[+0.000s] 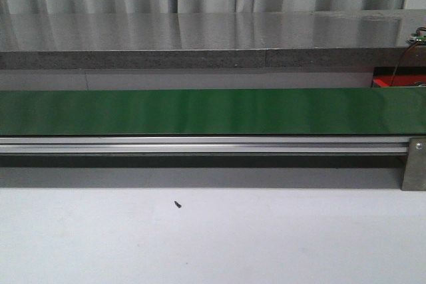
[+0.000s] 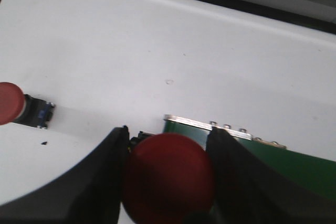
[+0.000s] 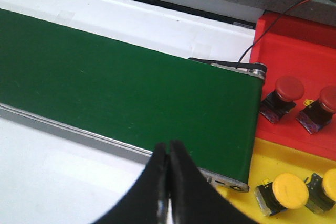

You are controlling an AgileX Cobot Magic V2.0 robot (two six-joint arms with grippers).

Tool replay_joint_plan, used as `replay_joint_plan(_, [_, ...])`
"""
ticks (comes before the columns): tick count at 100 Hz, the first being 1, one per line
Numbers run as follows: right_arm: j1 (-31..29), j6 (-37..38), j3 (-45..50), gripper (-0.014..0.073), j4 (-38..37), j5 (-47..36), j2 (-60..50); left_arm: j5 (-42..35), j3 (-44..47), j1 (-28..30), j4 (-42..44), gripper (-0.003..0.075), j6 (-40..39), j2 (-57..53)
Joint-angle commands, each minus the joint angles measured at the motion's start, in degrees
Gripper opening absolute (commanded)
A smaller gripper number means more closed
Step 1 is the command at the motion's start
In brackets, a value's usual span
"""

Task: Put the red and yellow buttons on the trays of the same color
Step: 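Set the red button on the conveyor start and open the left gripper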

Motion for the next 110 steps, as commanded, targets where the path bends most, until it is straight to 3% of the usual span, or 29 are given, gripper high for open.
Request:
replay_joint_plan(1, [0.0, -0.4, -1.3, -0.0118, 1.4, -2.9, -0.6, -2.9, 1.5, -1.6, -1.5, 0.019, 0.4, -5.8])
replay_joint_plan(36, [0.0, -0.4, -1.3, -0.0118, 1.4, -2.9, -0.6, -7.4, 12.3, -4.1, -1.5, 0.019, 0.8, -8.9])
replay_joint_plan(73, [0.0, -0.4, -1.3, -0.0118, 1.4, -2.9, -0.6, -10.0, 17.7, -4.2, -2.1, 0.0195, 1.4, -8.9])
replay_joint_plan(82, [0.0, -0.4, -1.3, -0.0118, 1.4, -2.9, -0.6, -9.6, 17.7, -4.2, -2.8, 0.0263, 1.9, -8.9])
replay_joint_plan(99, [0.0, -0.4, -1.3, -0.0118, 1.4, -2.9, -0.6, -9.6, 17.7, -4.2, -5.2, 0.0524, 3.3, -10.0])
replay_joint_plan(110, [0.0, -0.4, -1.3, -0.0118, 1.4, -2.9, -0.6, -10.1, 17.7, -4.2, -5.4, 0.0564, 3.3, -12.0])
